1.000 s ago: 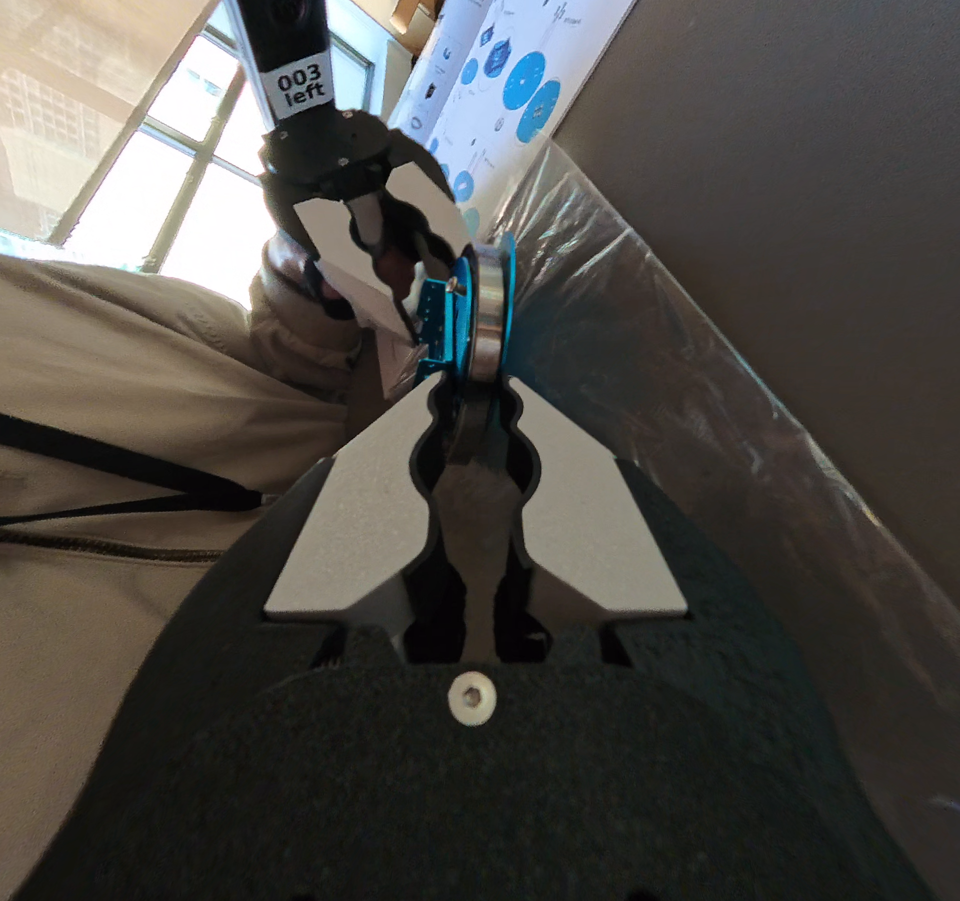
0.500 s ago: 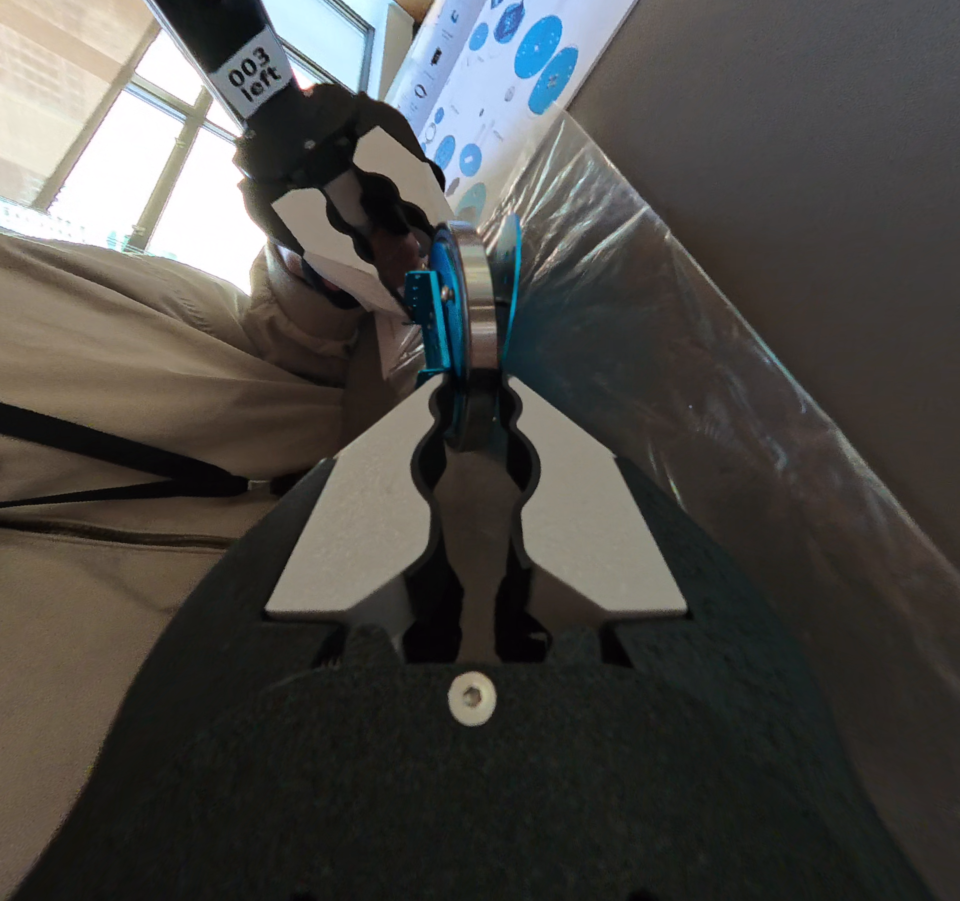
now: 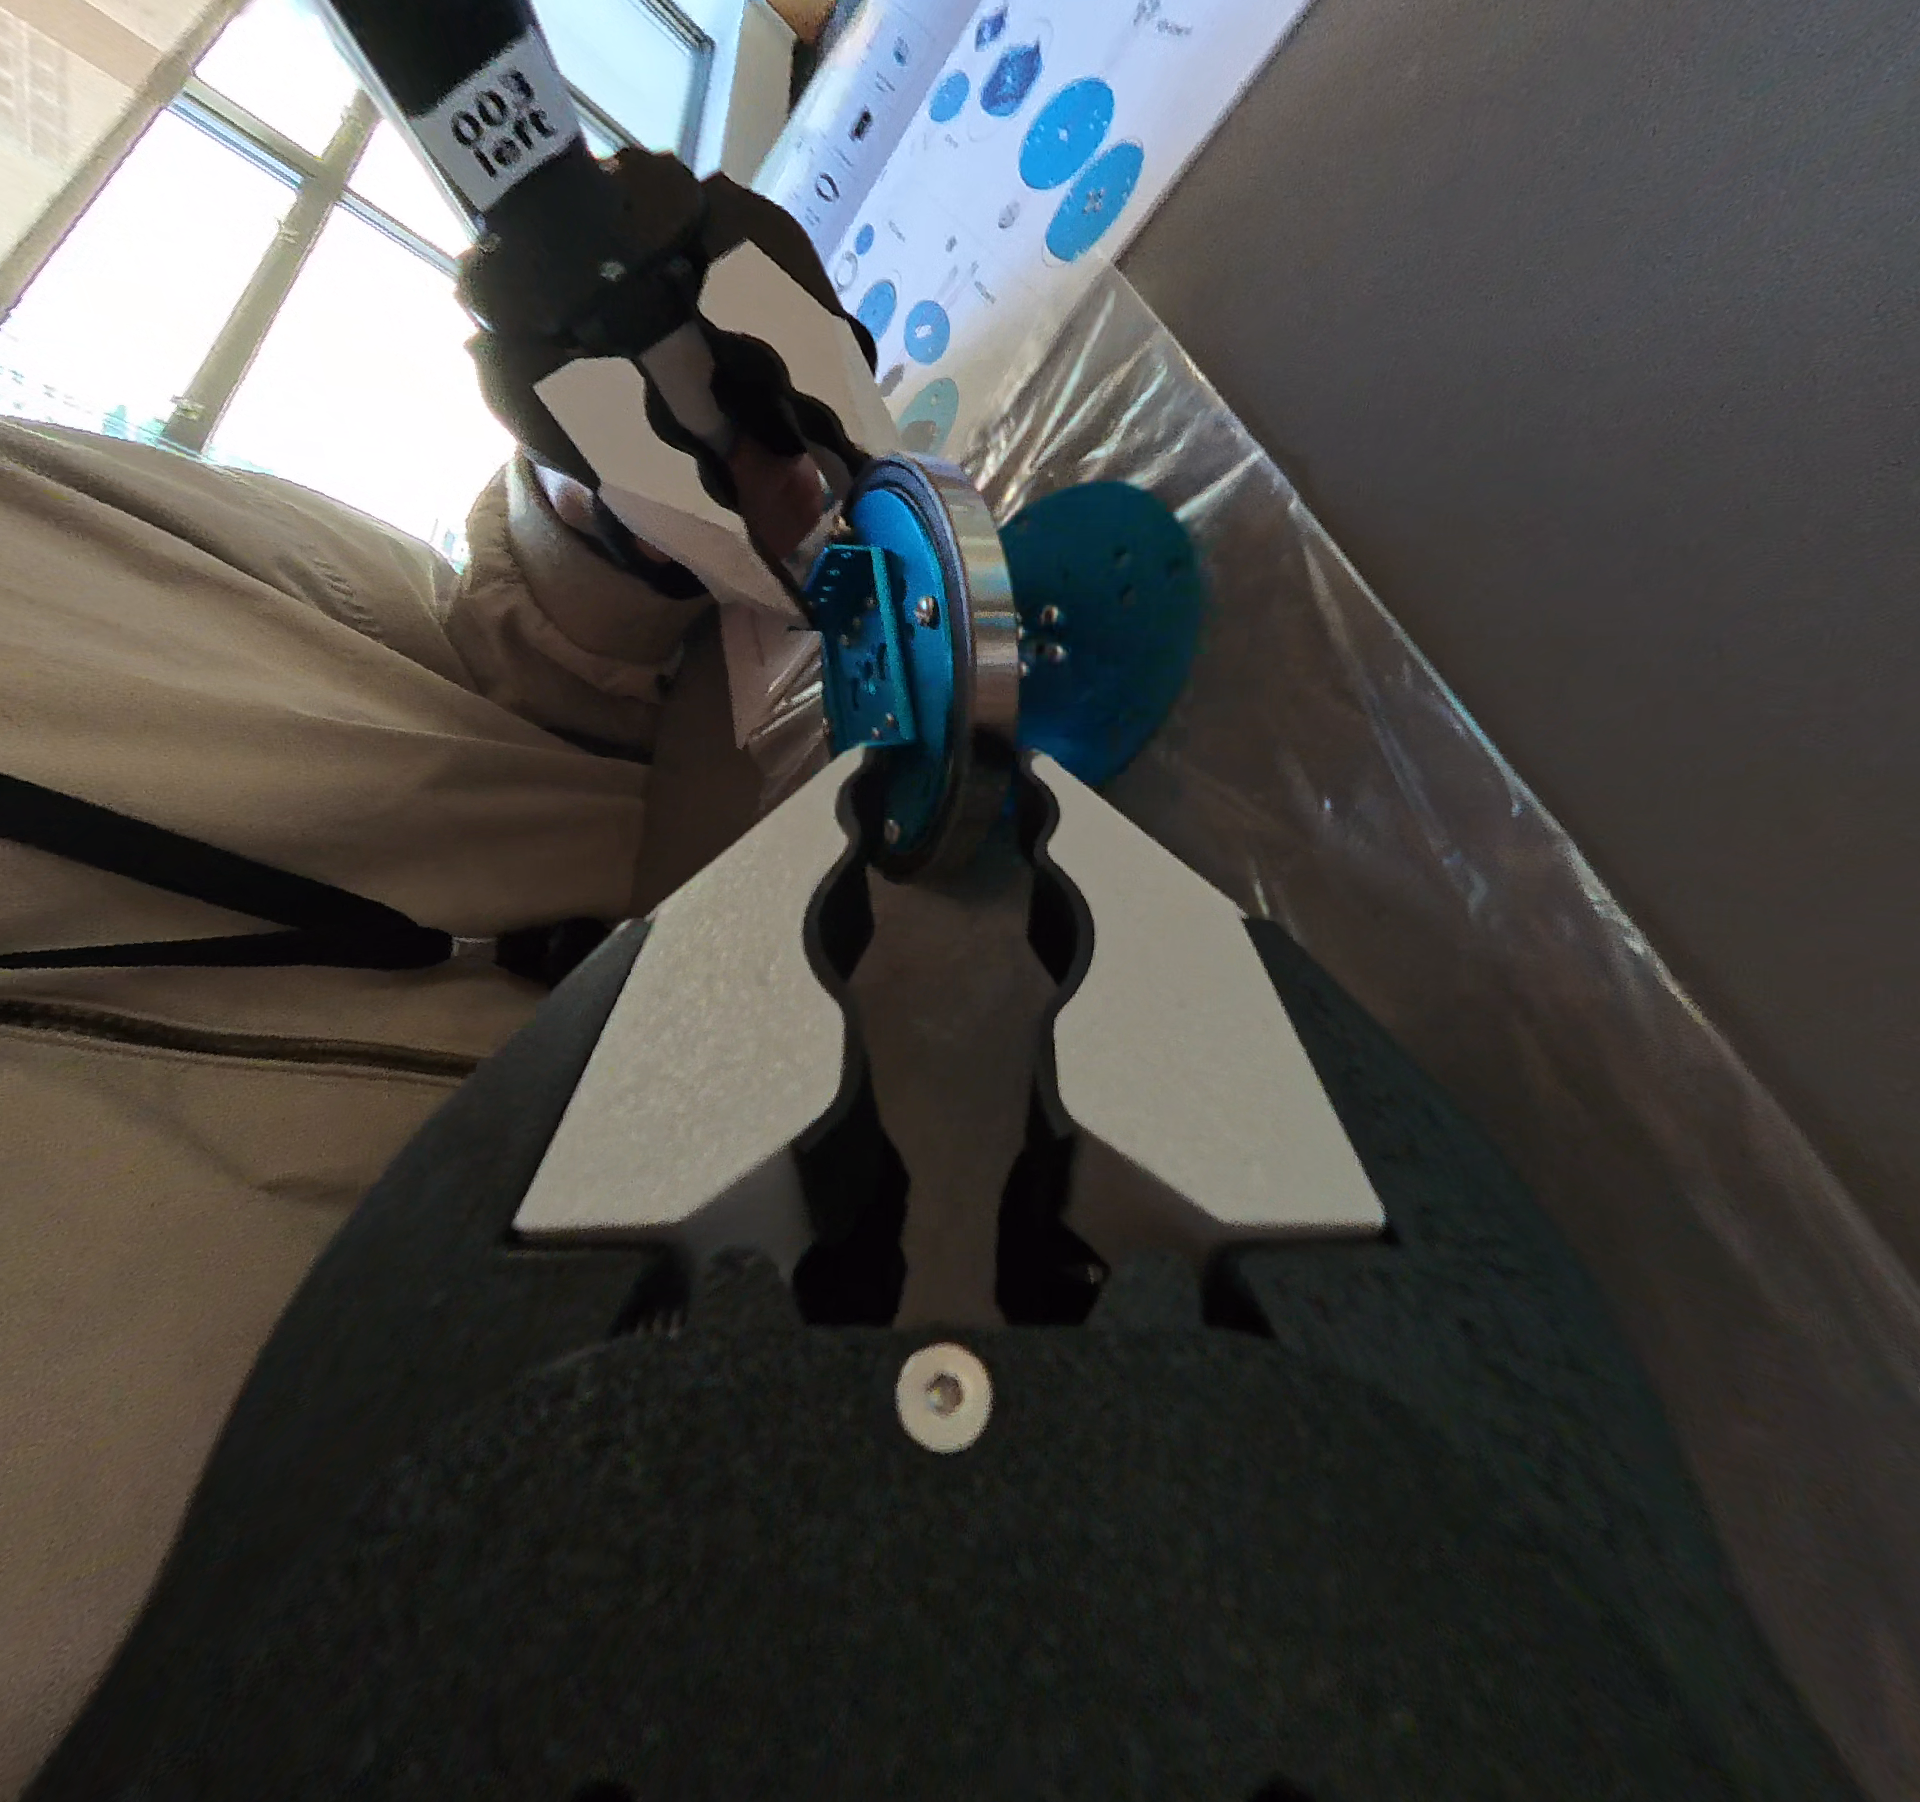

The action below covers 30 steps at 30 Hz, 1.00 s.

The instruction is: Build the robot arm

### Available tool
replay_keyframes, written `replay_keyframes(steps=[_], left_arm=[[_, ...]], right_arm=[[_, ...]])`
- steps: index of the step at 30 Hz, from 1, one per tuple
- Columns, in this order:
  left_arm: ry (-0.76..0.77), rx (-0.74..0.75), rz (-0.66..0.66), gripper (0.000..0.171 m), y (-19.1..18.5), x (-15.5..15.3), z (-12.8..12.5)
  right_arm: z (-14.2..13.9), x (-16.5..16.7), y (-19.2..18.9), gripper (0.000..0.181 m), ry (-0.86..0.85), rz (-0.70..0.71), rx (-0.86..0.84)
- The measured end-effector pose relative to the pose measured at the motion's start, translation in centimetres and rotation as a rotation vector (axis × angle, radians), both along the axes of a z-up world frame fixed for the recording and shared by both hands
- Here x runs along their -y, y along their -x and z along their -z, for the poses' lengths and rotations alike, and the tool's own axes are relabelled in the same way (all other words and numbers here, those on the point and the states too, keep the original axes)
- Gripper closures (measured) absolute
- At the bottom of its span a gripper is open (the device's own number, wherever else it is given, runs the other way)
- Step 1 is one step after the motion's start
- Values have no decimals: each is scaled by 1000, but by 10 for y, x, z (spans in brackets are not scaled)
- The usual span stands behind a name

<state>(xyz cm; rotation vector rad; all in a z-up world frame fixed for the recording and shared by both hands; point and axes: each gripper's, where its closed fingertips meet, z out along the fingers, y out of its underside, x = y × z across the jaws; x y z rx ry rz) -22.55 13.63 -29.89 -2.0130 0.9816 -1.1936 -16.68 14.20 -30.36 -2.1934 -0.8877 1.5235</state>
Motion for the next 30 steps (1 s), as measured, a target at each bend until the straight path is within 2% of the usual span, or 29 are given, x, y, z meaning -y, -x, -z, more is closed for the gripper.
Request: replay_keyframes(steps=[4, 8, 12, 16, 21, 26, 30], left_arm=[[-43, 1, 13, 140, -1, 1, -2], [-68, 8, 30, 140, -2, 3, -5], [-96, 9, 46, 140, -2, 5, -7], [-58, 13, 52, 140, -1, 5, -5], [-25, 20, 33, 139, -2, 3, -4], [12, 84, -5, 135, 3, -1, -14], [46, 72, -14, 134, 5, 0, -9]], right_arm=[[2, 4, 5, 157, -2, -32, -19], [-1, 4, 8, 167, 21, -46, -51], [-3, 6, 10, 168, 28, -58, -73], [-14, 7, 11, 171, -13, -63, -138], [-14, 5, 9, 171, 101, -43, -177], [-21, -1, 4, 171, 141, -10, -227], [-23, -5, 1, 171, 149, 14, -244]])
